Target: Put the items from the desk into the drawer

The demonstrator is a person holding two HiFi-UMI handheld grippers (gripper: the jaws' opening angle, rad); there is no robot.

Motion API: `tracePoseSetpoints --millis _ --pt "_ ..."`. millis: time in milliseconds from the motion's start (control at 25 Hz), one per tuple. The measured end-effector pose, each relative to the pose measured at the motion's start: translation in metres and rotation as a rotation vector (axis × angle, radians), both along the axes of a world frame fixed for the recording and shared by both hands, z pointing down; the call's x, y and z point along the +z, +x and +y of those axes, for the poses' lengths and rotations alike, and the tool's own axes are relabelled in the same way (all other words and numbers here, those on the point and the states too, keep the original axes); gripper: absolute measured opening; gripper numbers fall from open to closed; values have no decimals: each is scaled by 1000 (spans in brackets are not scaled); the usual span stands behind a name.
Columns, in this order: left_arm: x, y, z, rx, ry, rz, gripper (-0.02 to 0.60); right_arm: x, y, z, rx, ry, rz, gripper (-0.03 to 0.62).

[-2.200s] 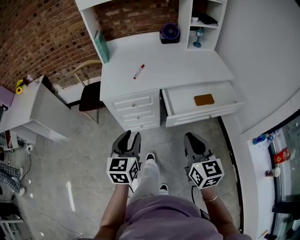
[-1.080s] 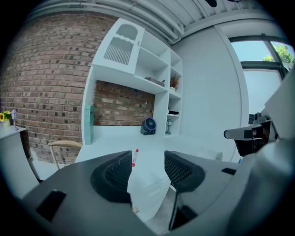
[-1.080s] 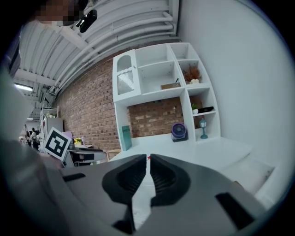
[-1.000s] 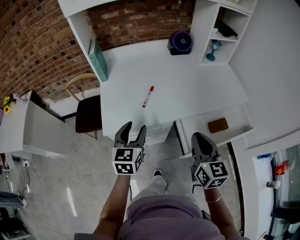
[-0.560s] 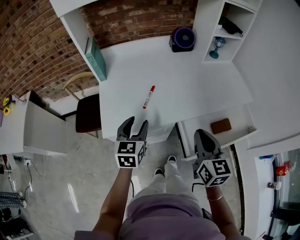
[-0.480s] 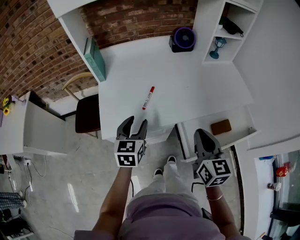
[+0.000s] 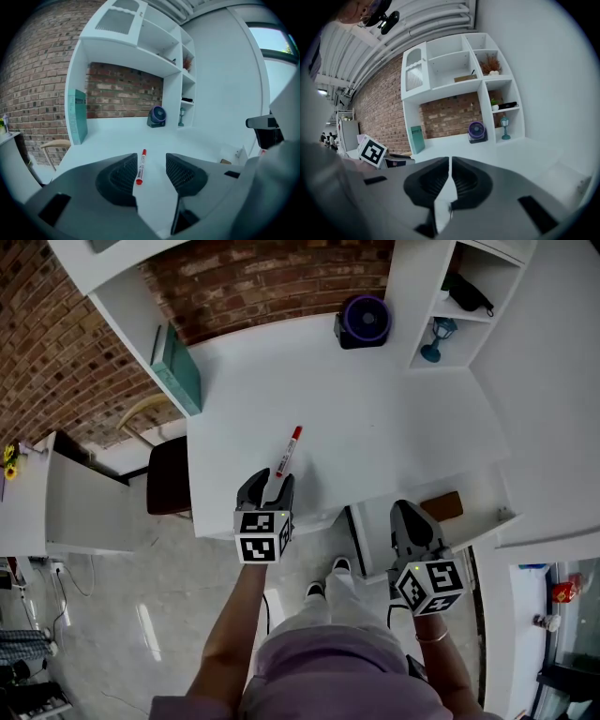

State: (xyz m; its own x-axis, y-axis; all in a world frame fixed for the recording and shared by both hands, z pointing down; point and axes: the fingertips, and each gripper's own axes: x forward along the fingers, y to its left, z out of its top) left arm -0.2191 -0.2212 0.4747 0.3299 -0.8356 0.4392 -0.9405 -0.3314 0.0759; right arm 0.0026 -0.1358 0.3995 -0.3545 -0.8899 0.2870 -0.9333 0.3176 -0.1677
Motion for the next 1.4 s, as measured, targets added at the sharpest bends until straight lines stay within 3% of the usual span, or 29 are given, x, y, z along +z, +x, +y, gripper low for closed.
tracePoseSetpoints --millis 560,1400 --pt "46 1 -48 -22 -94 -60 169 19 -2 -44 -46 -46 -15 14" --pt "91 3 -73 -2 -220 -151 135 27 12 -51 -42 -71 -10 14"
